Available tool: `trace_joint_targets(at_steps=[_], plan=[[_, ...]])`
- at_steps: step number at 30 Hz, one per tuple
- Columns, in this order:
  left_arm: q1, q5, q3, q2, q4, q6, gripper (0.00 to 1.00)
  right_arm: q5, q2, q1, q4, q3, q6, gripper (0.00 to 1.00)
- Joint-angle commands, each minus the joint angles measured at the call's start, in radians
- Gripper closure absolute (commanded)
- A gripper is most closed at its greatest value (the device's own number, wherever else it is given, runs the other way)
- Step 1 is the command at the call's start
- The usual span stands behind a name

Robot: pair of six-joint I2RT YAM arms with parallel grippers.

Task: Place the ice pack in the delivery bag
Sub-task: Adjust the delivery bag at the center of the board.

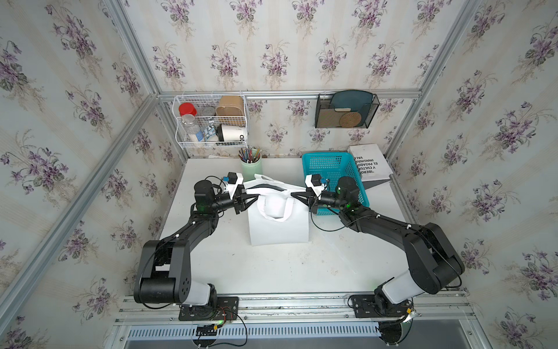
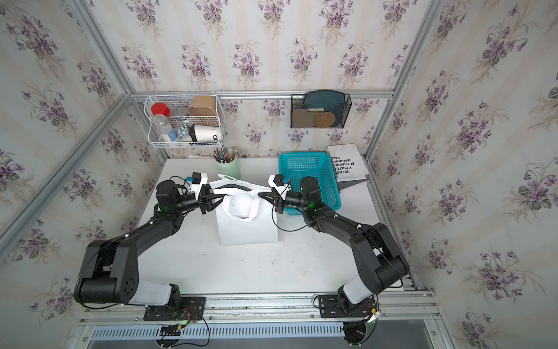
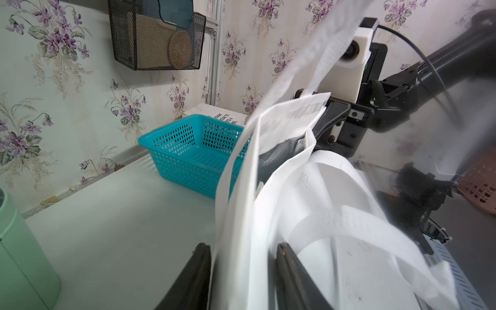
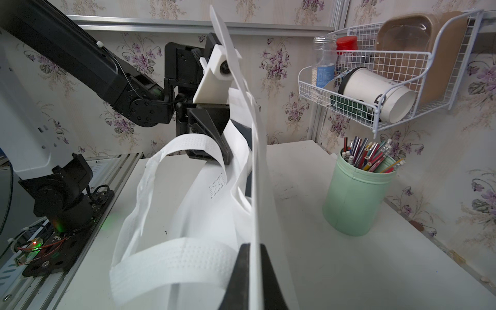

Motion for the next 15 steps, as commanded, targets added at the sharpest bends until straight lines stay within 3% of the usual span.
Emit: trace_joint_targets(at_steps=[1,4,10,15], plan=[[-0.003,0.043,0.011,0.019,0.030,-0.007,0.63,-0.015,0.011,-0.002,-0.029,0.018,-0.002,1.00],[-0.025,0.055,0.032,0.043,0.064,-0.031,0.67,-0.027,0.016,-0.001,-0.020,0.022,0.008,1.00],[-0.057,0.128,0.070,0.132,0.197,-0.136,0.66,-0.032,0.022,-0.001,-0.015,0.031,0.029,1.00],[-0.077,0.128,0.062,0.151,0.222,-0.144,0.66,-0.035,0.018,0.000,-0.011,0.029,0.035,1.00]])
